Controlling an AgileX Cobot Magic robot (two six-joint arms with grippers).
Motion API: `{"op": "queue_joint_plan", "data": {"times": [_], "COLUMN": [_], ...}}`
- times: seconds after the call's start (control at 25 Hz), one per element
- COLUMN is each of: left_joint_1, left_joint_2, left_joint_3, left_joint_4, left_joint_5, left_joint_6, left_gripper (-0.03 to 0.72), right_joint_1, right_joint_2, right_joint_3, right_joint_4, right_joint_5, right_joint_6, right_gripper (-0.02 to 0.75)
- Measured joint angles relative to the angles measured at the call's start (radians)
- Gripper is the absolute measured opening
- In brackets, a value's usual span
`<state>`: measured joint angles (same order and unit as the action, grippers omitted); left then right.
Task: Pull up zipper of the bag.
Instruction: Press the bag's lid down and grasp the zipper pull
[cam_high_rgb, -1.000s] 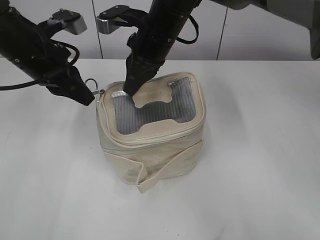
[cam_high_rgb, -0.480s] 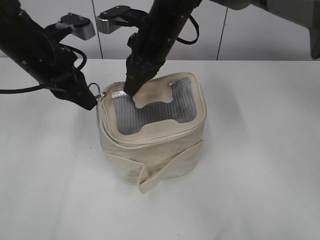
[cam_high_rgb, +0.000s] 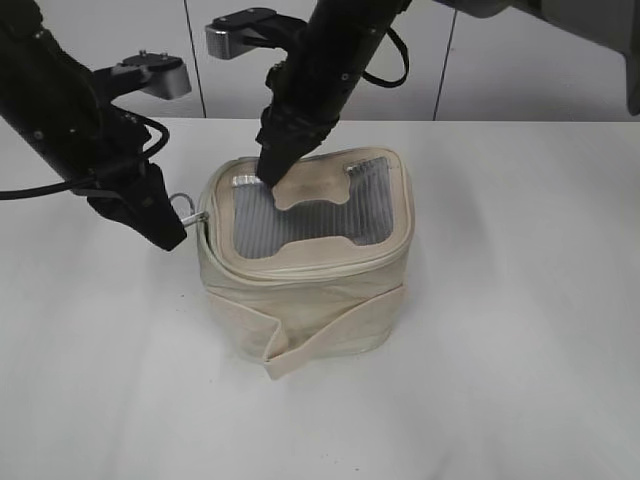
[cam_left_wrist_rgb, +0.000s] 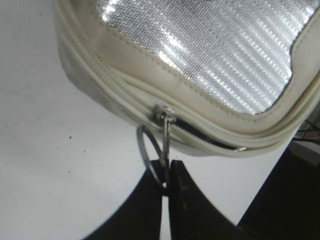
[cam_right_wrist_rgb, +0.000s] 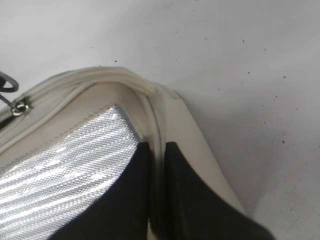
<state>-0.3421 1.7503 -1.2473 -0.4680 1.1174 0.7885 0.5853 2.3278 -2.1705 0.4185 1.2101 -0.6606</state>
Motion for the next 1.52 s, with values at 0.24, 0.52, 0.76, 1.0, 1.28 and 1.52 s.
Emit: {"op": "queue_joint_plan", "data": {"times": [0.24, 0.52, 0.76, 1.0, 1.28, 1.52], "left_joint_1": [-0.005, -0.075, -0.177, -0.276, -0.309, -0.311], "left_joint_2": [0.0, 0.0, 0.0, 0.0, 0.0, 0.0], "left_joint_3": [0.0, 0.001, 0.002, 0.008, 0.009, 0.009], "left_joint_4": [-0.058, -0.075, -0.084, -0.102, -0.072, -0.017], "left_joint_5": [0.058, 0.061, -0.022, -0.118, -0.166, -0.158], "left_joint_6": [-0.004, -0.033, -0.081, -0.115, -0.139, -0.191], "left_gripper": [0.002, 0.002, 0.002, 0.003, 0.003, 0.002], "right_joint_1": [-0.021, -0.031, -0.035, -0.037, -0.038, -0.038], "right_joint_2": [0.0, 0.0, 0.0, 0.0, 0.0, 0.001], "right_joint_3": [0.0, 0.0, 0.0, 0.0, 0.0, 0.0], "right_joint_4": [-0.005, -0.019, -0.023, -0.026, -0.031, -0.031], "right_joint_5": [-0.029, -0.07, -0.077, -0.083, -0.087, -0.094], "right_joint_6": [0.05, 0.103, 0.132, 0.151, 0.159, 0.165], "right_gripper": [0.052, 0.052, 0.052, 0.052, 0.052, 0.044]}}
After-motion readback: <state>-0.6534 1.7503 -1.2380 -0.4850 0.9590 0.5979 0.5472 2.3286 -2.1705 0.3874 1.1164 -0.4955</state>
